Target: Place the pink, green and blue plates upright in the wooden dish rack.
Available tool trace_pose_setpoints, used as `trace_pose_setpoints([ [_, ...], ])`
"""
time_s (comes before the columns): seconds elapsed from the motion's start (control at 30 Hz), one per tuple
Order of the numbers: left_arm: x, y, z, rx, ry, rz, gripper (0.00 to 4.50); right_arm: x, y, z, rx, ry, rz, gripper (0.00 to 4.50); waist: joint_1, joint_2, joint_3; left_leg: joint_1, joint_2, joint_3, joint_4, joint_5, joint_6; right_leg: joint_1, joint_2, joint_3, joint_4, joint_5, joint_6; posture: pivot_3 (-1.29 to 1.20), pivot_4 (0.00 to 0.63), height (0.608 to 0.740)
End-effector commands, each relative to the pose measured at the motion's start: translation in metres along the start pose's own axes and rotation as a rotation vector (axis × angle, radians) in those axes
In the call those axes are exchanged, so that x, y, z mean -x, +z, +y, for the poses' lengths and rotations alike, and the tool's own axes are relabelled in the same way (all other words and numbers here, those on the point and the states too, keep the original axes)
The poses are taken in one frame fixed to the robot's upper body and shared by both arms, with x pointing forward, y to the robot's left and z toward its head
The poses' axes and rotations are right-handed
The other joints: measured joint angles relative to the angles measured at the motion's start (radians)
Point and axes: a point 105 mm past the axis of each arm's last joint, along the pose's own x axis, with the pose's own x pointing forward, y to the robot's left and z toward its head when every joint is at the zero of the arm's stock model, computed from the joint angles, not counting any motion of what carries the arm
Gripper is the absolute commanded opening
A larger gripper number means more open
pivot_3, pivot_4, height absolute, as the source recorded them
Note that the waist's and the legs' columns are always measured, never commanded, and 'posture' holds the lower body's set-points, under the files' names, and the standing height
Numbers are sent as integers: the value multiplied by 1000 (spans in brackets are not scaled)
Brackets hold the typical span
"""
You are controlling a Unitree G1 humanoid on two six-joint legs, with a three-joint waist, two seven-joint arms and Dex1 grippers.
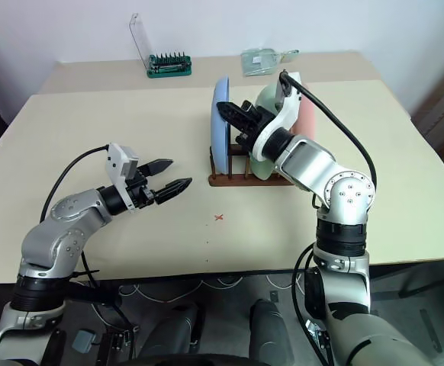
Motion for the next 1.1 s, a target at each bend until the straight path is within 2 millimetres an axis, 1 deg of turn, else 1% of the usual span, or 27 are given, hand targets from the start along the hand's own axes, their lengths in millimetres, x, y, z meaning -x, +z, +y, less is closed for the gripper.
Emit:
trace_pose_setpoints([
  [0.03,-1,12,-6,-41,-26,-36,4129,2,8,13,13,48,-30,1389,0,0,0,0,0,0,0,0,0,0,0,0,0,0,0,0,150,740],
  [0.13,-1,12,-7,-40,-28,-34,4129,4,9,14,39,46,-34,2861,0,0,0,0,0,0,0,0,0,0,0,0,0,0,0,0,150,740],
  [0.17,-1,11,-7,-39,-29,-34,4129,4,9,14,58,42,-31,3283,0,0,0,0,0,0,0,0,0,0,0,0,0,0,0,0,150,740],
  [0.23,-1,11,-7,-39,-31,-34,4129,4,10,16,88,40,-30,3283,0,0,0,0,0,0,0,0,0,0,0,0,0,0,0,0,150,740],
  [0.33,-3,11,-8,-37,-36,-35,4129,8,18,38,295,102,-29,3283,0,0,0,0,0,0,0,0,0,0,0,0,0,0,0,0,150,740],
  [0.4,-4,11,-8,-36,-40,-36,4129,13,21,57,504,152,-19,3283,1,1,1,-1,0,0,0,0,0,0,0,0,0,0,0,0,150,740],
  [0.43,-4,11,-9,-35,-42,-36,4129,15,23,61,598,158,-16,3283,1,1,1,-1,0,1,0,0,0,-1,0,0,0,0,0,0,150,740],
  [0.53,-5,10,-9,-34,-45,-37,4129,20,27,65,747,168,-21,3283,0,0,0,-1,0,0,0,0,0,-1,0,0,-1,0,0,0,150,740],
  [0.57,-6,10,-10,-34,-46,-37,4129,24,29,69,825,190,-27,3283,0,0,0,-1,0,1,0,0,0,0,0,0,-1,0,0,0,150,740],
  [0.63,-6,10,-10,-38,-47,-37,4129,44,39,75,987,238,-45,3283,6,-1,0,-1,0,1,1,0,0,0,0,0,-1,0,0,0,150,740],
  [0.67,-6,9,-9,-37,-39,-39,4129,57,49,74,1034,234,-61,3283,10,-1,0,-1,0,1,1,0,0,0,0,-1,-2,0,0,0,150,740],
  [0.7,-4,8,-7,-37,-29,-36,4129,71,62,66,1041,206,-77,3283,11,-1,0,-2,0,1,1,0,0,1,0,-1,-3,0,0,0,150,740],
  [0.73,-2,7,-4,-42,-17,-29,4129,87,73,55,1046,156,-82,3283,13,-2,1,-2,0,1,1,0,0,1,0,-1,-3,0,1,0,150,740],
  [0.77,1,6,0,-45,-1,-23,4129,104,81,43,1058,109,-69,3283,19,-3,1,-2,-1,1,2,0,1,2,-1,-1,-4,0,1,0,150,740],
  [0.83,5,5,6,-51,22,-16,4129,129,86,28,1072,57,-29,3283,26,-4,1,-1,-1,1,2,-1,2,5,-1,-1,-7,0,1,0,150,740],
  [0.9,13,0,19,-69,67,12,4129,158,84,4,1053,-28,33,3283,23,-3,1,0,0,2,1,-1,2,5,-1,-1,-6,0,1,0,150,740],
  [0.97,20,-4,29,-88,98,39,4129,180,77,-14,1021,-93,95,3283,22,-3,1,1,1,3,1,-2,3,5,0,-1,-5,0,0,0,150,740],
  [1.0,21,-5,31,-95,106,46,4129,188,75,-21,1008,-116,119,3283,18,-2,1,2,1,3,1,-2,3,5,0,-1,-5,0,0,0,150,740],
  [1.03,26,-10,38,-115,127,75,4129,196,67,-37,1012,-185,180,3283,15,-1,0,2,1,4,1,-2,3,5,0,0,-5,0,0,0,150,740],
  [1.1,32,-17,47,-139,155,110,4129,209,56,-64,1042,-285,272,3283,9,-2,0,3,1,4,2,-2,3,6,0,0,-5,-1,0,0,150,740],
])
